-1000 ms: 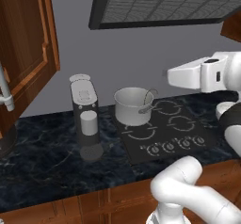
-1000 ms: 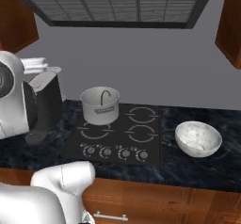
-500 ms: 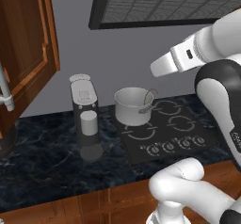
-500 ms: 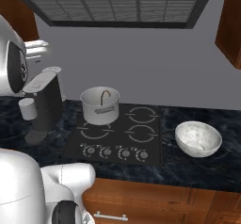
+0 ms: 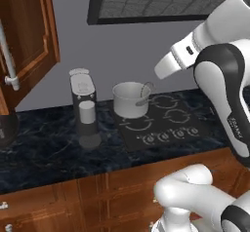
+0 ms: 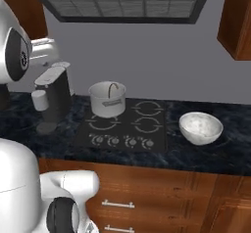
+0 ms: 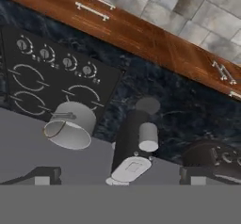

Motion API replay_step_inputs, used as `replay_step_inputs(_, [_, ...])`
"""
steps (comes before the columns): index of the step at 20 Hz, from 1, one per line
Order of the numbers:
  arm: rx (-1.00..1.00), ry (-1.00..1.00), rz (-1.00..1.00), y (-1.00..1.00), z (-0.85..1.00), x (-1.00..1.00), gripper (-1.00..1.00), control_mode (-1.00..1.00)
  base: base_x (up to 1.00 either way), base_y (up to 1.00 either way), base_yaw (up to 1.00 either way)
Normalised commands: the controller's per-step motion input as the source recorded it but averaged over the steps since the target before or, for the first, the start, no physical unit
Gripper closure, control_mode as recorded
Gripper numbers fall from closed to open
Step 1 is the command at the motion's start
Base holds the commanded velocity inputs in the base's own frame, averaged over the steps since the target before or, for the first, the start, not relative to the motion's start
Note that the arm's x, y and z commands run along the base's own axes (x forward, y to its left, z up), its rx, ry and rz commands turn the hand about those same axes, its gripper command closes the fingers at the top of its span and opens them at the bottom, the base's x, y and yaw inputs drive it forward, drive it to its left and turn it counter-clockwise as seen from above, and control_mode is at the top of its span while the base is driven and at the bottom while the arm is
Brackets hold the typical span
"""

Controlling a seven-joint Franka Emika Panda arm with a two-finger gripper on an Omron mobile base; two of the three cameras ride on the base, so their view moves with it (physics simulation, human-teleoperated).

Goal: Open the cabinet and move the ladle to the pot. Then close the cabinet.

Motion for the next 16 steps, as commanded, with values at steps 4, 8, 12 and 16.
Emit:
replay_step_inputs(4, [0.0,0.0,0.0,0.0,0.0,0.0,-1.0,1.0,-1.0,0.08,-0.04])
replay_step_inputs(8, [0.0,0.0,0.0,0.0,0.0,0.0,-1.0,1.0,-0.83,0.85,-0.04])
replay_step_inputs(12, [0.0,0.0,0.0,0.0,0.0,0.0,-1.0,1.0,-0.24,1.0,-0.07])
replay_step_inputs(16, [0.0,0.0,0.0,0.0,0.0,0.0,-1.0,1.0,0.0,1.0,-0.12])
